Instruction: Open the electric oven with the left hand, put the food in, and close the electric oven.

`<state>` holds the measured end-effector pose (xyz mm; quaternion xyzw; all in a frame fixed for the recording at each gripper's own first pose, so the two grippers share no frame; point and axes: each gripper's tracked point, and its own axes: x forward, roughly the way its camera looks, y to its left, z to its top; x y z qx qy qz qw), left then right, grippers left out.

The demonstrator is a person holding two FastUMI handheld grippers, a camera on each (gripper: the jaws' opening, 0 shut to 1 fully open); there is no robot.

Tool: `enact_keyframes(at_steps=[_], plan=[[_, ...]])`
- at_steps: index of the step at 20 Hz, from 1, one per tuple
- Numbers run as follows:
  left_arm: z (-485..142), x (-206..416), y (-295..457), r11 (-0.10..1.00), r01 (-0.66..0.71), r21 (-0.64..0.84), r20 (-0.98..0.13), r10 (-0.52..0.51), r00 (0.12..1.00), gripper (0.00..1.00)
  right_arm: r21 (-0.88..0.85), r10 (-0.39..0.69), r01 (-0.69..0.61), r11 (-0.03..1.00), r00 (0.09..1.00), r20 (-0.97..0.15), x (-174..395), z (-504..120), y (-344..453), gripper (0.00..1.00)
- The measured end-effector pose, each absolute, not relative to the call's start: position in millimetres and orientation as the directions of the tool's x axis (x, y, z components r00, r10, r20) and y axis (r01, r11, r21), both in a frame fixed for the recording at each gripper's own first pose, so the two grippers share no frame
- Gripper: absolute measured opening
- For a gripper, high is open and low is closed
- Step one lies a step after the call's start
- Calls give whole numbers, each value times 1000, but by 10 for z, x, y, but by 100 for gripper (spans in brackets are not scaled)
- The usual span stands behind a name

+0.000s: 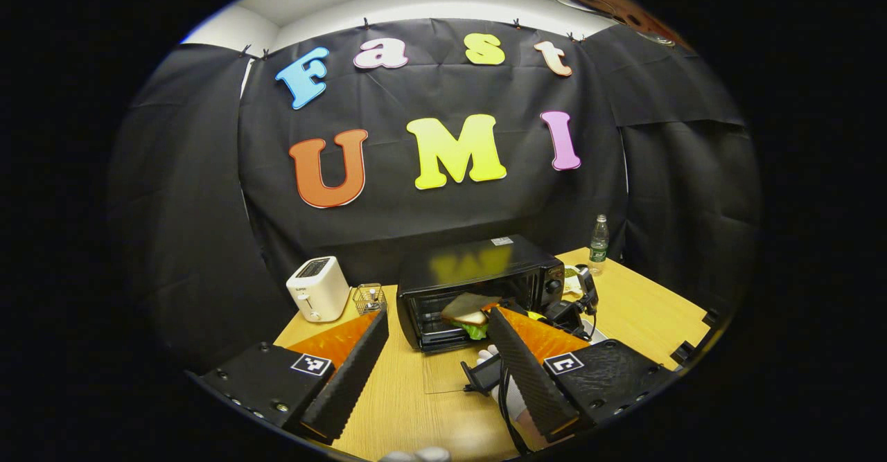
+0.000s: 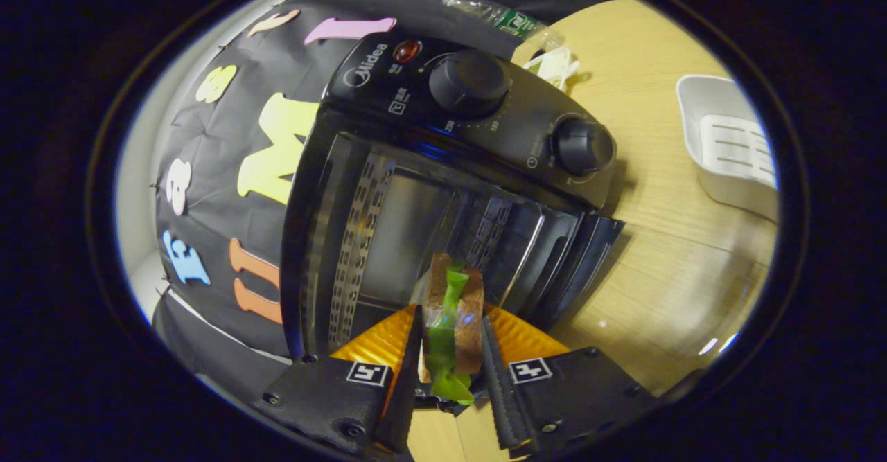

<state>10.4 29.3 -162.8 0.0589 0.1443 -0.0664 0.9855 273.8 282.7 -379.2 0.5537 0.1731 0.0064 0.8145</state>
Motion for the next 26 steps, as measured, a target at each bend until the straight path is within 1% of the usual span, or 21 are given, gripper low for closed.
enact_keyframes(at_steps=[1,2,4,5,7,8,9,10,11,15,18,19,20,22,26], plan=[[-1612,117,280,984,151,98,-288,-117,950,96,880,205,167,446,937,-282,2729,-3775,2844,51],[-1608,114,265,983,153,101,-284,-119,951,95,842,203,137,522,939,-278,2729,-3699,2862,58],[-1598,128,248,983,156,97,-284,-122,951,95,721,165,123,682,935,-315,2693,-3640,2830,97],[-1583,127,240,983,157,94,-281,-125,952,95,684,160,116,720,932,-326,2714,-3654,2803,94],[-1566,132,240,984,154,91,-276,-124,953,95,620,158,98,778,925,-345,2759,-3698,2769,95],[-1567,116,237,984,153,89,-273,-123,954,95,572,134,100,814,926,-352,2765,-3716,2699,100],[-1563,119,233,985,151,88,-273,-122,954,95,516,117,85,852,931,-347,2750,-3697,2660,100],[-1559,112,222,985,149,87,-271,-121,955,95,495,112,73,866,936,-333,2736,-3622,2658,100],[-1564,113,225,986,147,84,-269,-120,956,95,495,117,59,867,941,-317,2728,-3569,2649,95],[-1571,120,209,988,134,73,-262,-111,959,95,467,125,40,883,940,-318,2585,-3471,2486,96],[-1554,130,210,991,121,60,-256,-102,961,95,437,126,21,899,944,-304,2405,-3229,2275,95],[-1552,139,198,991,121,56,-251,-103,962,95,425,126,15,905,945,-301,2340,-3139,2173,100],[-1541,133,196,992,116,55,-245,-99,964,95,403,121,9,915,947,-297,2256,-3032,2065,95],[-1578,142,190,993,107,47,-248,-92,964,95,376,123,-7,926,951,-285,2021,-2800,1865,95],[-1712,118,121,994,101,31,-261,-89,961,95,267,91,-19,964,961,-259,1539,-2358,1276,95]])
